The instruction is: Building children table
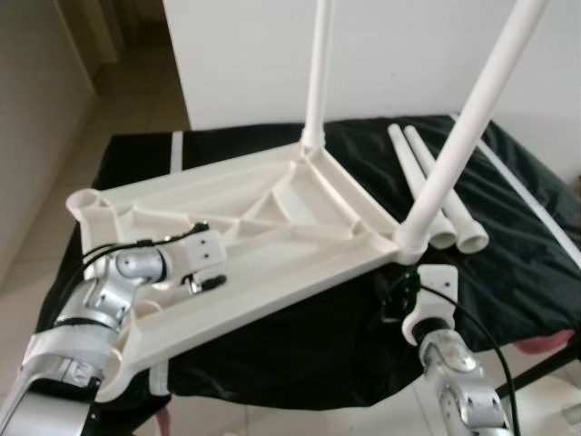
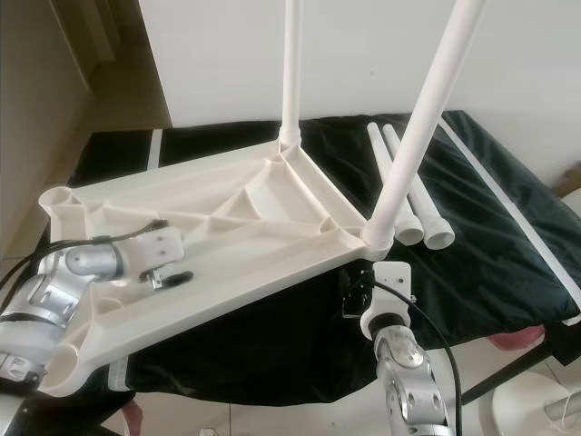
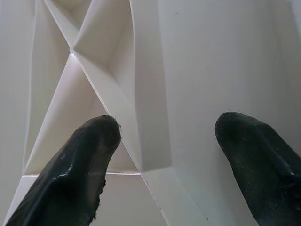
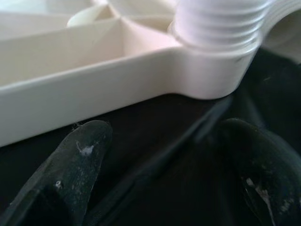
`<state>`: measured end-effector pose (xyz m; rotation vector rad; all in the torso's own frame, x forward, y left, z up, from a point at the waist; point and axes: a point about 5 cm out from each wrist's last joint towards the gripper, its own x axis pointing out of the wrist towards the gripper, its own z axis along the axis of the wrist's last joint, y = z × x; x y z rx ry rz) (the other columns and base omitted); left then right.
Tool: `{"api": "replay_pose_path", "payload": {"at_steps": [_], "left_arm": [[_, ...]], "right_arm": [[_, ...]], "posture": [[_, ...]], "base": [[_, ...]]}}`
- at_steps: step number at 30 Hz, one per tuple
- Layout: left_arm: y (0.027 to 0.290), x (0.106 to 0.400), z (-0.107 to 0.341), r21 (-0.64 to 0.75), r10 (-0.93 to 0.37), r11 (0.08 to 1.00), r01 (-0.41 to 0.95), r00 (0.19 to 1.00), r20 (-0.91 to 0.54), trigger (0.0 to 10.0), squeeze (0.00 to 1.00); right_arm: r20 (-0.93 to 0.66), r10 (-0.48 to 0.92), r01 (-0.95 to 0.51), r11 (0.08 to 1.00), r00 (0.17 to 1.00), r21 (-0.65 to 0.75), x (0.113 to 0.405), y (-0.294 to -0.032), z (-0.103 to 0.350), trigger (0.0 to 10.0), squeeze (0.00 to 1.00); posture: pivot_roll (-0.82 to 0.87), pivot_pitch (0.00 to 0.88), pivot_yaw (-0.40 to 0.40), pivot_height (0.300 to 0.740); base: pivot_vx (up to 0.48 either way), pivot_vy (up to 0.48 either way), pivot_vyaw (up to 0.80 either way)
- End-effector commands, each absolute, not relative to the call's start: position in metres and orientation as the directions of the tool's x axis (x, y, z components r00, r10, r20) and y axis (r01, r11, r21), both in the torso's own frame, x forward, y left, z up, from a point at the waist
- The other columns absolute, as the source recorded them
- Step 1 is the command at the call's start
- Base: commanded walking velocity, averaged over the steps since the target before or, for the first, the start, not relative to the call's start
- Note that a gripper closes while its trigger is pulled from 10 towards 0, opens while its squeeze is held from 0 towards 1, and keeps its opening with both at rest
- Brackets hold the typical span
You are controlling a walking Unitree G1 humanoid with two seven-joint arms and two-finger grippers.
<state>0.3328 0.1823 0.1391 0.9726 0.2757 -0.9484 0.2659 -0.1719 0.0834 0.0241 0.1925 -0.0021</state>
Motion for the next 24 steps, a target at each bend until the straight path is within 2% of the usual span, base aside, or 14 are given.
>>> {"api": "replay_pose_path", "payload": {"at_steps": [1,2,3,5,7,8,11,16,20,24], "left_arm": [[0.174,0.33,0.135,0.578,-0.581,0.195,0.793,0.568,-0.583,10.0,0.0],[0.174,0.33,0.135,0.578,-0.581,0.195,0.793,0.568,-0.583,10.0,0.0],[0.156,0.321,0.13,0.559,-0.631,0.166,0.812,0.523,-0.573,10.0,0.0],[0.156,0.321,0.13,0.559,-0.631,0.166,0.812,0.523,-0.573,10.0,0.0],[0.14,0.311,0.126,0.543,-0.674,0.143,0.827,0.483,-0.558,10.0,0.0],[0.14,0.311,0.126,0.543,-0.674,0.143,0.827,0.483,-0.558,10.0,0.0],[0.111,0.295,0.124,0.531,-0.738,0.104,0.841,0.423,-0.526,10.0,0.0],[0.092,0.284,0.124,0.515,-0.784,0.085,0.853,0.377,-0.494,10.0,0.0],[0.061,0.273,0.126,0.507,-0.83,0.073,0.859,0.334,-0.446,10.0,0.0],[0.044,0.271,0.129,0.519,-0.848,0.092,0.85,0.34,-0.406,10.0,0.0]], "right_arm": [[-0.222,-0.008,0.015,0.999,0.975,0.033,0.265,-0.175,0.079,10.0,0.0],[-0.222,-0.008,0.015,0.999,0.975,0.033,0.265,-0.175,0.079,10.0,0.0],[-0.236,0.03,-0.015,0.998,0.971,0.063,0.277,-0.164,0.079,10.0,0.0],[-0.236,0.03,-0.015,0.998,0.971,0.063,0.277,-0.164,0.079,10.0,0.0],[-0.237,0.057,-0.039,0.996,0.97,0.08,0.29,-0.156,0.082,10.0,0.0],[-0.237,0.057,-0.039,0.996,0.97,0.08,0.29,-0.156,0.082,10.0,0.0],[-0.222,0.08,-0.06,0.994,0.972,0.093,0.308,-0.153,0.091,10.0,0.0],[-0.217,0.091,-0.074,0.994,0.972,0.085,0.317,-0.153,0.095,10.0,0.0],[-0.215,0.067,-0.058,0.997,0.974,0.047,0.331,-0.159,0.101,10.0,0.0],[-0.203,0.013,-0.008,1.0,0.979,0.025,0.337,-0.168,0.103,10.0,0.0]], "posture": [[-0.03,0.0,0.008,0.74],[-0.03,0.0,0.008,0.74],[-0.02,0.0,0.013,0.74],[-0.02,0.0,0.013,0.74],[-0.01,0.0,0.011,0.74],[-0.01,0.0,0.011,0.74],[0.01,0.0,0.009,0.74],[0.01,0.0,0.008,0.74],[0.03,0.0,0.005,0.74],[0.03,0.0,0.004,0.74]], "base": [[0.0,0.0,0.0],[0.0,0.0,0.0],[0.0,0.0,0.0],[0.0,0.0,0.0],[0.0,0.0,0.0],[0.0,0.0,0.0],[0.0,0.0,0.0],[0.0,0.0,0.0],[0.0,0.0,0.0],[0.0,0.0,0.0]]}}
